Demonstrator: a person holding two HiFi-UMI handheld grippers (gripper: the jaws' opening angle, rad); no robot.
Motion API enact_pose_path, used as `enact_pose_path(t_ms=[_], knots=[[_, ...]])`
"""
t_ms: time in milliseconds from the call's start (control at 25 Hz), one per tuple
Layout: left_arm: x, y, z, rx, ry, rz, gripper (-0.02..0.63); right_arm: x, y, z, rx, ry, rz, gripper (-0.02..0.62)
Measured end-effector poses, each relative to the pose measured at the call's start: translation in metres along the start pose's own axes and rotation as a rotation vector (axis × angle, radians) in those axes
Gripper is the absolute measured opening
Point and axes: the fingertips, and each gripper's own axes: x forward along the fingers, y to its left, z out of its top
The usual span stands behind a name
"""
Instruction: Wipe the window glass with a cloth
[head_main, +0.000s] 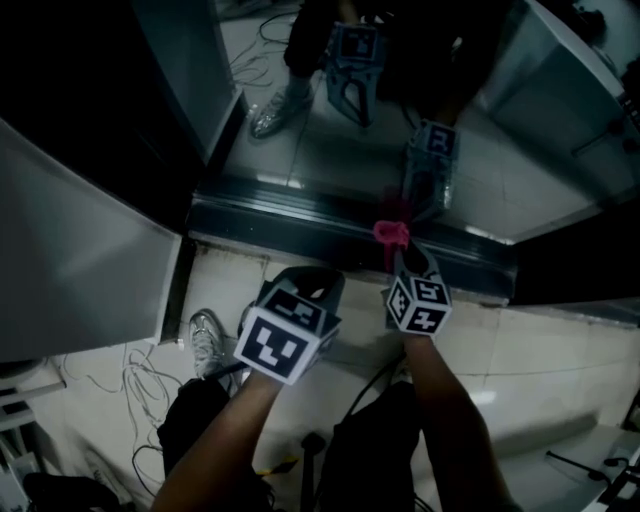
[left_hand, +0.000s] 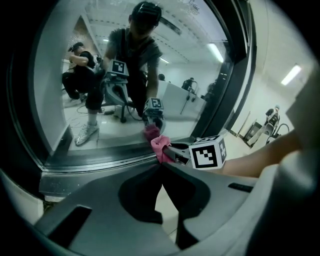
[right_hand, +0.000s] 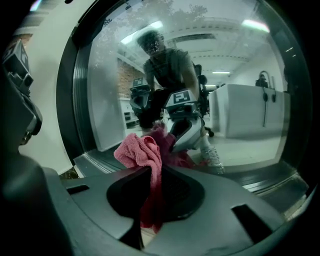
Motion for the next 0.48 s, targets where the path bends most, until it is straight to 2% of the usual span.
enact_pose_path(t_ms=[200, 480], knots=[[0.027, -0.027, 0.002, 0.058, 0.012, -0.039, 0.002, -0.012, -0.036, -0.004, 0.01, -0.002, -0.036, 0.048], [0.062, -0.061, -0.004, 0.079, 0.037, -0.092, 0.002, -0.034, -0.095, -0.012, 0.047, -0.01, -0.11, 0.048]])
